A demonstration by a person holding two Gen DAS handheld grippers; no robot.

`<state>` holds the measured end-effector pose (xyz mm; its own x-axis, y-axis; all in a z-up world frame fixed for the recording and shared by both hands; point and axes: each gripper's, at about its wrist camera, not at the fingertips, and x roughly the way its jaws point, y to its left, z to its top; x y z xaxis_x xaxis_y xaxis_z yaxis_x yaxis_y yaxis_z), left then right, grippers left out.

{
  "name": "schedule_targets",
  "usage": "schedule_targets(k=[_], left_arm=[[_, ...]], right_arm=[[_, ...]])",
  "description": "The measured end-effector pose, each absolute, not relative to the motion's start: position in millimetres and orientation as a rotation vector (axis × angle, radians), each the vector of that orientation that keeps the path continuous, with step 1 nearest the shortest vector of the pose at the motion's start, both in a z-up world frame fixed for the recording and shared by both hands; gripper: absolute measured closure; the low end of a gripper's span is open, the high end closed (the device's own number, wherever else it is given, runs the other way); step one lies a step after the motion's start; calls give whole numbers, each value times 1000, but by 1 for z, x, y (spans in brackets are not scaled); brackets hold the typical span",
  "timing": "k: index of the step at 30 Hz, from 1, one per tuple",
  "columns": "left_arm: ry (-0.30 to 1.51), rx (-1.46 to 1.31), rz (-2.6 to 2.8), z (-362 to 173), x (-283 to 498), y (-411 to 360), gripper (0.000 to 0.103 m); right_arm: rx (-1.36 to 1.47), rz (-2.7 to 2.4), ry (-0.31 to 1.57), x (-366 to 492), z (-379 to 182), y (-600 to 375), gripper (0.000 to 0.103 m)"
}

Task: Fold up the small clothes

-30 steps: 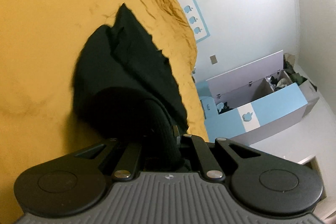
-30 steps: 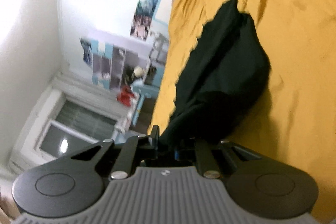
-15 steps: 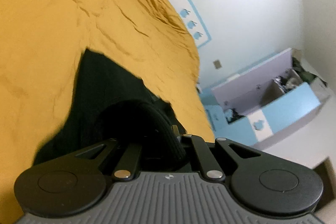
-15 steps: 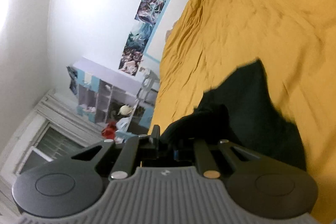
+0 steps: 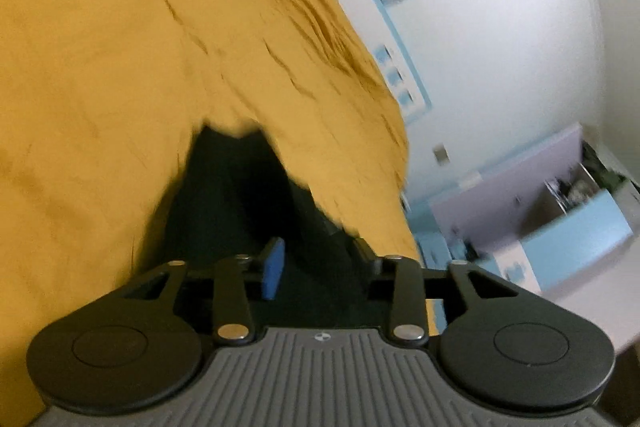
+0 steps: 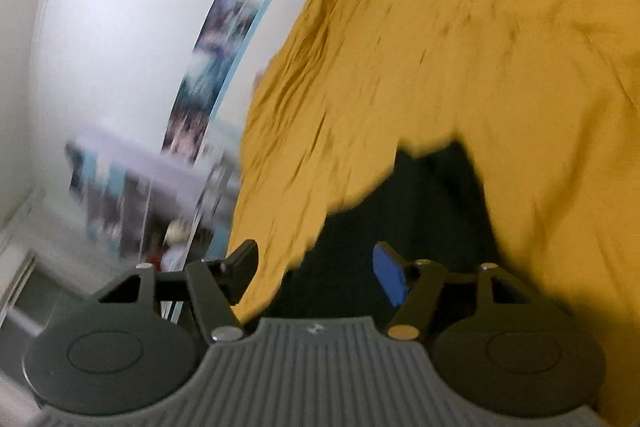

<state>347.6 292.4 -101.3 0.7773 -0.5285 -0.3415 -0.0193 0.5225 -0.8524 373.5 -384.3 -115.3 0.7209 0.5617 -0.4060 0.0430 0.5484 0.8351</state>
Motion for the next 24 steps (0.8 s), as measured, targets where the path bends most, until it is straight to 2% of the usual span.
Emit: schedule_targets(k=[3, 10, 15, 20, 24], left_arm=[[718, -965, -342, -100, 297, 278, 48], [846, -1013, -195, -131, 232, 276, 47], [883, -1051, -78, -160, 241, 284, 47], [821, -1123, -75, -170, 262, 297, 47], [792, -1195, -101, -181, 285, 299, 47]], right_arm=[[953, 411, 805, 324, -107, -377, 34], [1052, 320, 1021, 235, -111, -387, 30], [924, 204, 1001, 233, -127, -388, 30], [994, 135, 973, 247, -170, -400, 32], [1028, 129, 902, 262, -181, -400, 31]])
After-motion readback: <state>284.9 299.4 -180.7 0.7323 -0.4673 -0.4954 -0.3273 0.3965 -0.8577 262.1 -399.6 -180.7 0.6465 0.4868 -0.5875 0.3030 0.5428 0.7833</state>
